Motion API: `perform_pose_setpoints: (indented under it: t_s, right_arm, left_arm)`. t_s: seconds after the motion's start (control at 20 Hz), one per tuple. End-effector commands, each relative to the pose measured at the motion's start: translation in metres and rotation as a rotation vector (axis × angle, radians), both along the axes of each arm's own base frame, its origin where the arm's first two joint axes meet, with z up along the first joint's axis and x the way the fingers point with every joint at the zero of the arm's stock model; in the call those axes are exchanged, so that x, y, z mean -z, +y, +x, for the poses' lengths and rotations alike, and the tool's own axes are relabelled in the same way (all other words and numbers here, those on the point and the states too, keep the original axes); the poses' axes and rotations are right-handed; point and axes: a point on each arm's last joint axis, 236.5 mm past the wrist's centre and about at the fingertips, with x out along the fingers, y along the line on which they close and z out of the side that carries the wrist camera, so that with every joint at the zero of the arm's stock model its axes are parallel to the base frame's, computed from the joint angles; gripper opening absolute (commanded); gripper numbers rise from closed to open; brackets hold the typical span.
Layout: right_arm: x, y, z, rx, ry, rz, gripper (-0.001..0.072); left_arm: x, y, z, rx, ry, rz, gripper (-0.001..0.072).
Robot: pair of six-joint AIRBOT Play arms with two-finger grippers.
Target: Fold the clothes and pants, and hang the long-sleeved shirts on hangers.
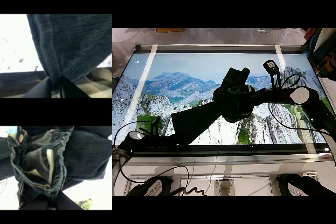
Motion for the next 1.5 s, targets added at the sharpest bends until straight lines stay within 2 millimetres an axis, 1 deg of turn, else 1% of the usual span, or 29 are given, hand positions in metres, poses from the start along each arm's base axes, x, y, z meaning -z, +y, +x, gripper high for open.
perform_pose_setpoints:
  t_s: [0.0, 0.1, 0.15, 0.2, 0.25, 0.3, 0.35, 0.4, 0.5, 0.55, 0.6, 0.65, 0.7, 0.75, 0.8, 0.85, 0.9, 0.95, 1.05, 1.1, 1.15, 1.2, 1.3, 1.35, 1.45]
  right_arm:
    - [0.000, 0.000, 0.000, 0.000, 0.000, -0.001, 0.0038]
    - [-0.003, -0.002, 0.005, 0.016, -0.018, 0.003, 0.0038]
    - [-0.008, -0.006, 0.013, 0.062, -0.041, 0.017, 0.0038]
    - [-0.015, -0.015, 0.025, 0.131, -0.073, 0.032, 0.0038]
    - [-0.025, -0.027, 0.039, 0.209, -0.108, 0.059, 0.0038]
    - [-0.035, -0.044, 0.052, 0.296, -0.136, 0.097, 0.0037]
    - [-0.045, -0.065, 0.063, 0.376, -0.153, 0.136, 0.0037]
    - [-0.055, -0.090, 0.071, 0.459, -0.165, 0.170, 0.0037]
    - [-0.069, -0.146, 0.081, 0.595, -0.184, 0.196, 0.0037]
    - [-0.076, -0.178, 0.082, 0.671, -0.189, 0.209, 0.0037]
    - [-0.081, -0.209, 0.080, 0.749, -0.185, 0.227, 0.0037]
    - [-0.085, -0.236, 0.076, 0.810, -0.177, 0.235, 0.0036]
    - [-0.088, -0.261, 0.069, 0.860, -0.165, 0.228, 0.0037]
    - [-0.088, -0.282, 0.060, 0.899, -0.146, 0.220, 0.0037]
    - [-0.086, -0.301, 0.049, 0.936, -0.117, 0.207, 0.0037]
    - [-0.081, -0.319, 0.038, 0.973, -0.086, 0.189, 0.0037]
    - [-0.071, -0.336, 0.024, 1.009, -0.037, 0.169, 0.0037]
    - [-0.059, -0.349, 0.008, 1.038, 0.023, 0.141, 0.0037]
    - [-0.034, -0.370, -0.026, 1.081, 0.155, 0.063, 0.0037]
    - [-0.022, -0.376, -0.042, 1.097, 0.220, 0.026, 0.0037]
    - [-0.012, -0.379, -0.055, 1.107, 0.272, 0.007, 0.0037]
    - [-0.002, -0.379, -0.066, 1.102, 0.323, -0.009, 0.0038]
    - [0.021, -0.367, -0.083, 1.075, 0.427, -0.016, 0.0037]
    - [0.037, -0.358, -0.095, 1.046, 0.496, -0.021, 0.0037]
    - [0.079, -0.341, -0.130, 0.992, 0.659, -0.057, 0.0036]
  left_arm:
    - [-0.004, -0.004, 0.006, -0.021, -0.017, -0.020, 0.0017]
    - [-0.006, -0.003, 0.010, -0.023, -0.026, -0.019, 0.0015]
    - [-0.011, 0.000, 0.018, -0.034, -0.045, -0.013, 0.0014]
    - [-0.019, 0.008, 0.031, -0.090, -0.058, -0.012, 0.0013]
    - [-0.031, 0.019, 0.048, -0.172, -0.075, -0.015, 0.0014]
    - [-0.050, 0.033, 0.070, -0.229, -0.123, -0.013, 0.0014]
    - [-0.075, 0.050, 0.093, -0.262, -0.195, 0.004, 0.0012]
    - [-0.101, 0.070, 0.113, -0.293, -0.269, 0.027, 0.0012]
    - [-0.167, 0.120, 0.153, -0.416, -0.435, 0.080, 0.0011]
    - [-0.204, 0.147, 0.169, -0.482, -0.529, 0.115, 0.0011]
    - [-0.241, 0.171, 0.180, -0.538, -0.619, 0.150, 0.0011]
    - [-0.269, 0.188, 0.186, -0.567, -0.687, 0.181, 0.0011]
    - [-0.292, 0.202, 0.190, -0.583, -0.731, 0.201, 0.0010]
    - [-0.305, 0.213, 0.193, -0.592, -0.757, 0.223, 0.0010]
    - [-0.310, 0.222, 0.194, -0.596, -0.765, 0.247, 0.0010]
    - [-0.307, 0.227, 0.194, -0.603, -0.757, 0.256, 0.0011]
    - [-0.297, 0.231, 0.193, -0.593, -0.728, 0.270, 0.0011]
    - [-0.281, 0.233, 0.189, -0.562, -0.674, 0.297, 0.0012]
    - [-0.239, 0.235, 0.174, -0.478, -0.527, 0.356, 0.0012]
    - [-0.216, 0.235, 0.164, -0.433, -0.438, 0.374, 0.0012]
    - [-0.195, 0.235, 0.155, -0.395, -0.358, 0.379, 0.0012]
    - [-0.176, 0.234, 0.146, -0.363, -0.285, 0.376, 0.0012]
    - [-0.148, 0.228, 0.135, -0.316, -0.178, 0.343, 0.0013]
    - [-0.138, 0.224, 0.131, -0.294, -0.142, 0.325, 0.0013]
    - [-0.120, 0.216, 0.122, -0.212, -0.088, 0.299, 0.0013]
